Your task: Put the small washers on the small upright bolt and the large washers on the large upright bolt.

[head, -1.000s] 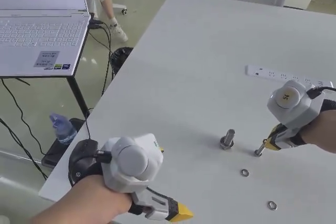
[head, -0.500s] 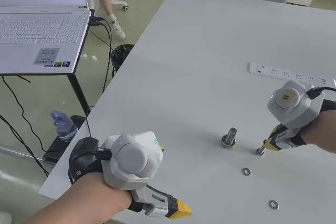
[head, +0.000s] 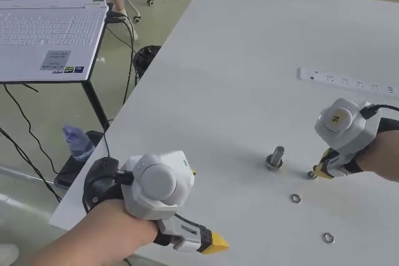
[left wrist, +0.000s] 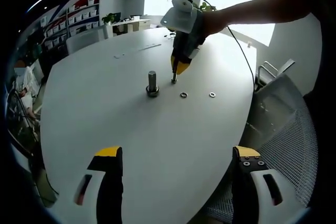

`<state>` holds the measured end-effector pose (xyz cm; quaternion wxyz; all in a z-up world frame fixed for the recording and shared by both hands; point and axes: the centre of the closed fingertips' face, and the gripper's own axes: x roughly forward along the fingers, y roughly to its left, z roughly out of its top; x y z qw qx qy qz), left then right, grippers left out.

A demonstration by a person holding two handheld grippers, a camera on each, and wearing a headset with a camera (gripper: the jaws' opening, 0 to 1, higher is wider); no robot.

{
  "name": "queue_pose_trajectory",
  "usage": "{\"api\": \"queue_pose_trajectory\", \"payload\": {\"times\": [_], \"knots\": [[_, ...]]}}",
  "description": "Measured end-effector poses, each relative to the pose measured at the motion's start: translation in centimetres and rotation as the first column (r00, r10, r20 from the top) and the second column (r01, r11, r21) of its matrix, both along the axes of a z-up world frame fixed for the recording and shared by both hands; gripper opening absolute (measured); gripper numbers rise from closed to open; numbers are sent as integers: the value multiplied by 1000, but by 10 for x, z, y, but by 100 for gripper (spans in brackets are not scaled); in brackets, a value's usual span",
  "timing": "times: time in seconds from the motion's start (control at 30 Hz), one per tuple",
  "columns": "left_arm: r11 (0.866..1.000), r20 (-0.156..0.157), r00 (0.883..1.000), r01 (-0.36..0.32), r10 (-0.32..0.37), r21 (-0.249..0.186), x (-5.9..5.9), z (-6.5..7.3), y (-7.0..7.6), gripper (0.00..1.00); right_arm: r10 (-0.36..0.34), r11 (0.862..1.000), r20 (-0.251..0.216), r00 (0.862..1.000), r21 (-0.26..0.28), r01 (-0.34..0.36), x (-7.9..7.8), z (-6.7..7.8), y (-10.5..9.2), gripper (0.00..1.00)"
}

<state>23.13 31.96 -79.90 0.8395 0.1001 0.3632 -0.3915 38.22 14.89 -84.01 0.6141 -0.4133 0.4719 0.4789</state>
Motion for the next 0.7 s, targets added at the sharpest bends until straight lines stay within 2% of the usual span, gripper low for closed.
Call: {"api": "queue_pose_trajectory", "payload": {"times": [0.7], "knots": [[1000, -20, 1000, -12, 12, 2, -7, -6, 6, 84, -2, 1000, -18, 1000, -21, 2, -2, -24, -5, 12]]}}
